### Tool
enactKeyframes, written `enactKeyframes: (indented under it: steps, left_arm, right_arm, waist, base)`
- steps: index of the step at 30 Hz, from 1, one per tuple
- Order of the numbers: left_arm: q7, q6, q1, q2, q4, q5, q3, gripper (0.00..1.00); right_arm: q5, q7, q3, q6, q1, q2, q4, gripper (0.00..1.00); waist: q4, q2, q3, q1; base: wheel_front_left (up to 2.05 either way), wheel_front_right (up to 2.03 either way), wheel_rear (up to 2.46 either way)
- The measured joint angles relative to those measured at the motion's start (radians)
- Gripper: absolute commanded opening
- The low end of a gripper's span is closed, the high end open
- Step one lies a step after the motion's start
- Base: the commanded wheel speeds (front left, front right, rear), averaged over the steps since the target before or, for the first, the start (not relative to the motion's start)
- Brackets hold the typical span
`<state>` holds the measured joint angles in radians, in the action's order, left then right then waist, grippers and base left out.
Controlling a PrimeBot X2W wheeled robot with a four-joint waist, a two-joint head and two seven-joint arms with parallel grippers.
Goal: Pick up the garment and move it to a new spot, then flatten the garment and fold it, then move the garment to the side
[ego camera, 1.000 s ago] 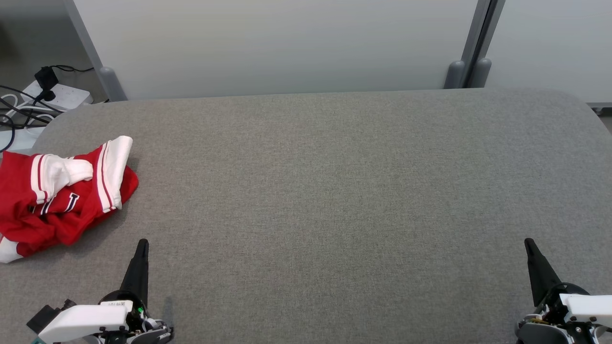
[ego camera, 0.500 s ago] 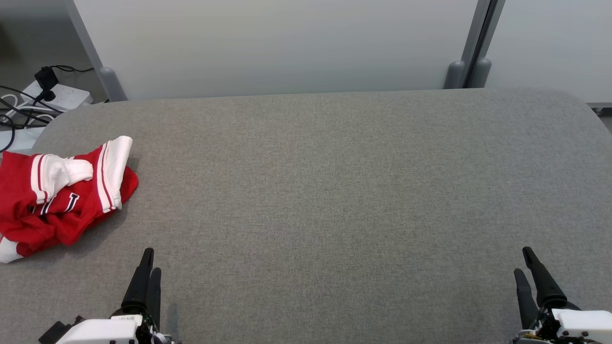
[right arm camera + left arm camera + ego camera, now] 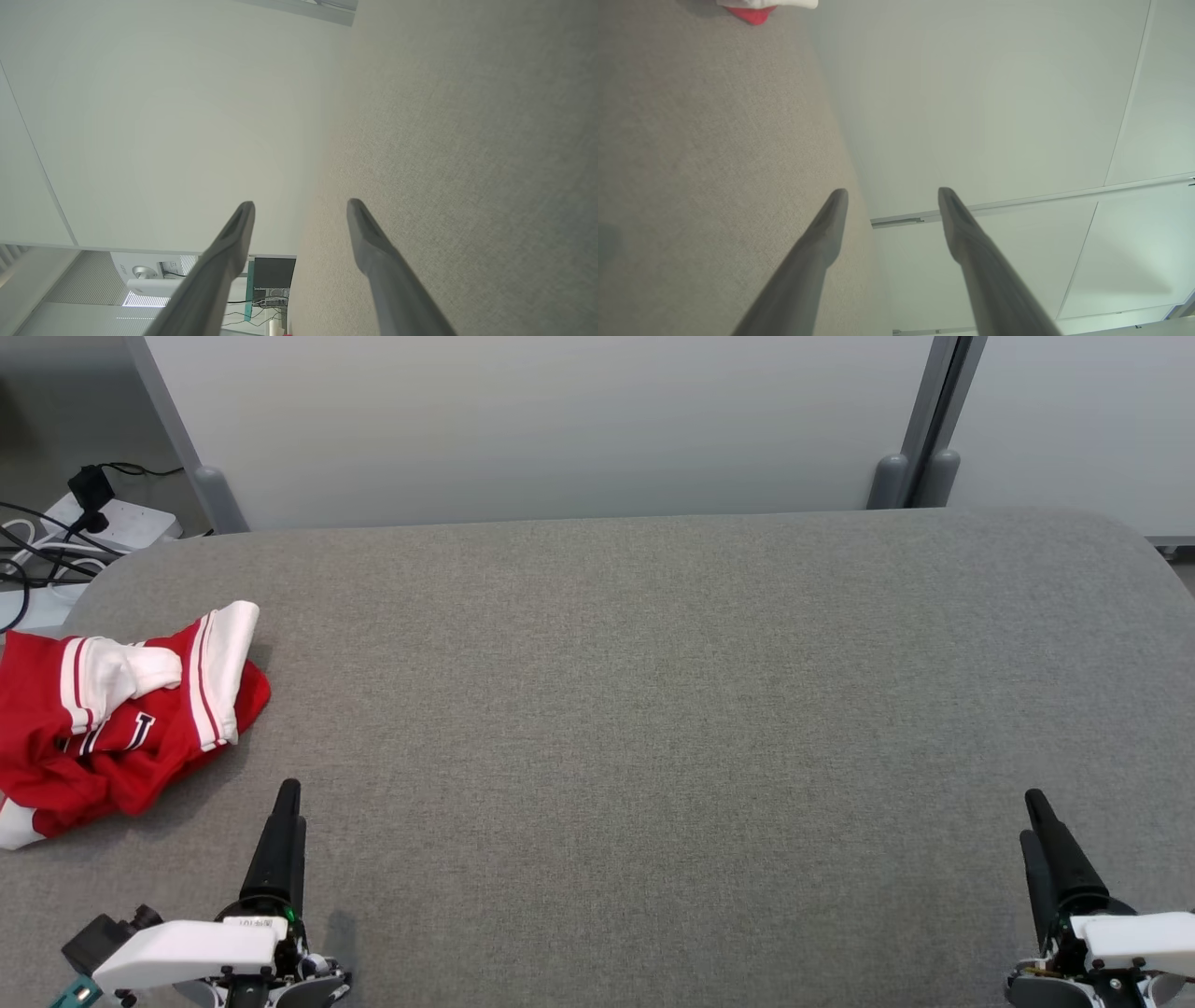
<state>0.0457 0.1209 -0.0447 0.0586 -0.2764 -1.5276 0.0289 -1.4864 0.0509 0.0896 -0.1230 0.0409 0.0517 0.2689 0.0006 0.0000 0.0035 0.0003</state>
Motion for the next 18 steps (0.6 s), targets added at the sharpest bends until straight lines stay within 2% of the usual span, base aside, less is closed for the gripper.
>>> enactKeyframes:
  steps: [10,18]
  left_arm:
    - [-0.032,-0.009,-0.053,0.034,0.039,0.186,-0.036,1.00]
    - [-0.057,-0.043,-0.067,0.065,0.062,0.316,-0.071,1.00]
  right_arm:
    - [0.193,-0.030,-0.028,0.000,0.049,0.038,-0.040,1.00]
    - [0.350,-0.042,-0.035,0.000,0.076,0.063,-0.077,1.00]
  waist:
    - [0.002,0.0000,-0.006,0.0000]
    - [0.006,0.0000,-0.011,-0.0001]
  base:
    - [0.00,0.00,0.00]
    - [0.00,0.00,0.00]
